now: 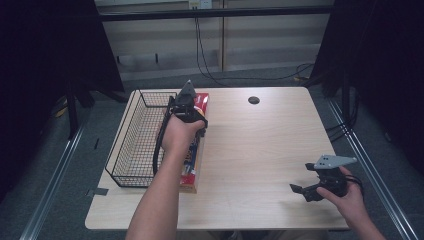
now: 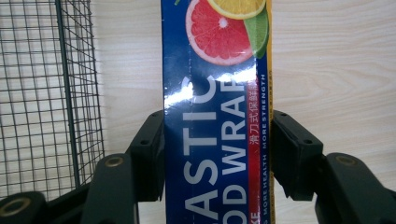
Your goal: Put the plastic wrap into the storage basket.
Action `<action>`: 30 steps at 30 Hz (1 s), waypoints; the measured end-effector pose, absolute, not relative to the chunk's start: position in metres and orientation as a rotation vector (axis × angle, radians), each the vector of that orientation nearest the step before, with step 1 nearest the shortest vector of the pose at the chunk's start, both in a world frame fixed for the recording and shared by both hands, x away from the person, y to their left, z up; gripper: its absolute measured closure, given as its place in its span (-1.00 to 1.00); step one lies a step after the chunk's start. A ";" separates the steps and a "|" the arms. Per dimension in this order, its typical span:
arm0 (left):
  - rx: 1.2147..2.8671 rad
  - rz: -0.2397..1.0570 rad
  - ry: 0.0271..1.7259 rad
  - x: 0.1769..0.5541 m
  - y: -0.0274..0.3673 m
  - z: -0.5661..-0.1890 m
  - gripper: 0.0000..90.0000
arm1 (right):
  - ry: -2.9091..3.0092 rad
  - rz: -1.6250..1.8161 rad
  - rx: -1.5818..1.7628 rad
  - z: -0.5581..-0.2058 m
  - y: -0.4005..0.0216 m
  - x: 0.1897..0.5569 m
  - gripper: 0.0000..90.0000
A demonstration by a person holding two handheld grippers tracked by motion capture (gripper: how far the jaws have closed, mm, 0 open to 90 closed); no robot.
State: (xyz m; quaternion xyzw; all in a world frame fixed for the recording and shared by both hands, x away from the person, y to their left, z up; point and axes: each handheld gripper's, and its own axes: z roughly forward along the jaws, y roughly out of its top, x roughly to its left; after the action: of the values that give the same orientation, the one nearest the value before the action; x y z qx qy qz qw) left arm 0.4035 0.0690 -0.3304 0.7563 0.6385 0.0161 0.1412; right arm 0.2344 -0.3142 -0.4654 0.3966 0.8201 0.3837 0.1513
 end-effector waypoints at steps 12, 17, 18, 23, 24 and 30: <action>2.173 0.071 1.851 0.404 0.077 -0.323 -0.02 | 2.358 1.104 1.139 -0.465 -0.314 0.234 -0.94; 2.171 0.070 1.862 0.404 0.081 -0.321 -0.02 | 2.362 1.106 1.130 -0.466 -0.314 0.235 -0.94; 2.166 0.068 1.862 0.404 0.082 -0.321 -0.02 | 2.361 1.106 1.133 -0.466 -0.313 0.235 -0.94; 2.158 0.070 1.875 0.405 0.085 -0.320 -0.02 | 2.359 1.102 1.132 -0.466 -0.314 0.234 -0.94; 2.151 0.077 1.880 0.405 0.086 -0.320 -0.02 | 2.358 1.102 1.134 -0.466 -0.314 0.234 -0.94; 2.149 0.084 1.887 0.405 0.092 -0.317 -0.02 | 2.360 1.105 1.132 -0.466 -0.314 0.235 -0.94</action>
State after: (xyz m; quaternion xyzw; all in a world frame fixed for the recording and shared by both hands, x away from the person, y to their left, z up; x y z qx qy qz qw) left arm 0.4055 0.0920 -0.3171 0.7436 0.6531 0.0289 0.1400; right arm 0.2348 -0.3135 -0.4661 0.3939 0.8214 0.3844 0.1497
